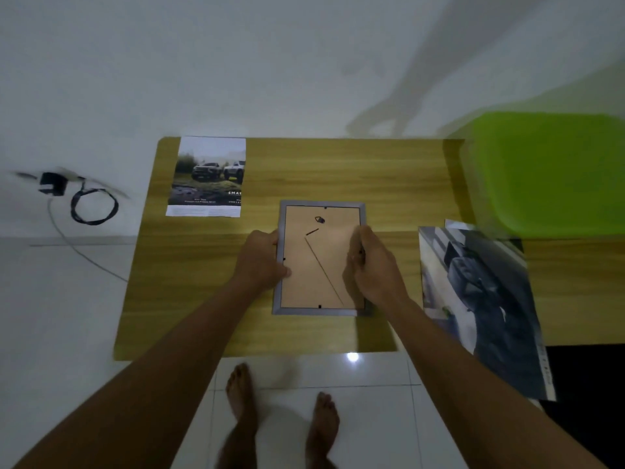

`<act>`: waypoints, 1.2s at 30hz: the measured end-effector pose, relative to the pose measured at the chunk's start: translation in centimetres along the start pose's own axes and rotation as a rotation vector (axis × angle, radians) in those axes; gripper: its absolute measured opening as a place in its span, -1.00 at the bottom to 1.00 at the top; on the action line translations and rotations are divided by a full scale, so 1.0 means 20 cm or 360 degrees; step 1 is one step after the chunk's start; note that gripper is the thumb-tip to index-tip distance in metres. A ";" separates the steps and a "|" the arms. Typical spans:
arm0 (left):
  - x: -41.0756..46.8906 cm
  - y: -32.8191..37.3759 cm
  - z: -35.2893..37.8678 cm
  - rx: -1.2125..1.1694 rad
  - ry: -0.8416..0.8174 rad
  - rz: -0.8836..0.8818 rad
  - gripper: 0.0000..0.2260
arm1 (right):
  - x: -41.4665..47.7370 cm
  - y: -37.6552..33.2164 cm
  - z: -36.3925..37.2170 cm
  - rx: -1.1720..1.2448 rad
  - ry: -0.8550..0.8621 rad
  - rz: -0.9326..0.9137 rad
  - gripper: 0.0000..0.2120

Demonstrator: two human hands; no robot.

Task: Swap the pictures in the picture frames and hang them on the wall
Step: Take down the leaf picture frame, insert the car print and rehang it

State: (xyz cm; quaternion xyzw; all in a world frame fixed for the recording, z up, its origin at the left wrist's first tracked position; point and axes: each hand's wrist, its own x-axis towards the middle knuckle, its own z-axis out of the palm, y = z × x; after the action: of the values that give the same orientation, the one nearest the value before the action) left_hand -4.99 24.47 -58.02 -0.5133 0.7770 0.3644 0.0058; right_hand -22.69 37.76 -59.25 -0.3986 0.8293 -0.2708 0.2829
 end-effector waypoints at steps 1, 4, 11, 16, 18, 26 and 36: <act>0.00 -0.01 0.00 0.0095 0.0002 0.0028 -0.26 | -0.01 0.02 0.01 -0.0056 -0.0054 -0.0040 -0.57; -0.03 -0.04 -0.02 0.0331 0.0019 0.0185 -0.18 | -0.05 0.02 0.02 -0.0282 -0.0122 -0.0138 -0.44; -0.13 -0.18 0.01 0.0755 -0.0532 0.0228 0.13 | -0.31 0.07 0.17 -0.0659 -0.0389 -0.0628 -0.52; -0.11 -0.20 0.02 0.0766 -0.0510 0.0241 0.14 | -0.32 0.11 0.21 -0.0546 -0.0301 -0.0708 -0.73; -0.11 -0.21 0.02 0.0748 -0.0510 0.0238 0.14 | -0.33 0.11 0.21 -0.0458 -0.0275 -0.0697 -0.78; -0.11 -0.22 0.02 0.0740 -0.0508 0.0226 0.13 | -0.33 0.11 0.23 -0.0221 -0.0192 -0.0622 -0.84; -0.11 -0.21 0.02 0.0767 -0.0527 0.0218 0.13 | -0.32 0.12 0.27 -0.0084 -0.0180 -0.0563 -0.87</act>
State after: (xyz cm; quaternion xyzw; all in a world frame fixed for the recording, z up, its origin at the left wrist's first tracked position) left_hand -0.66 25.64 -59.82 -0.3771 0.8624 0.2477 0.2294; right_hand -16.95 43.02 -62.97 -0.5600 0.7359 -0.2718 0.2664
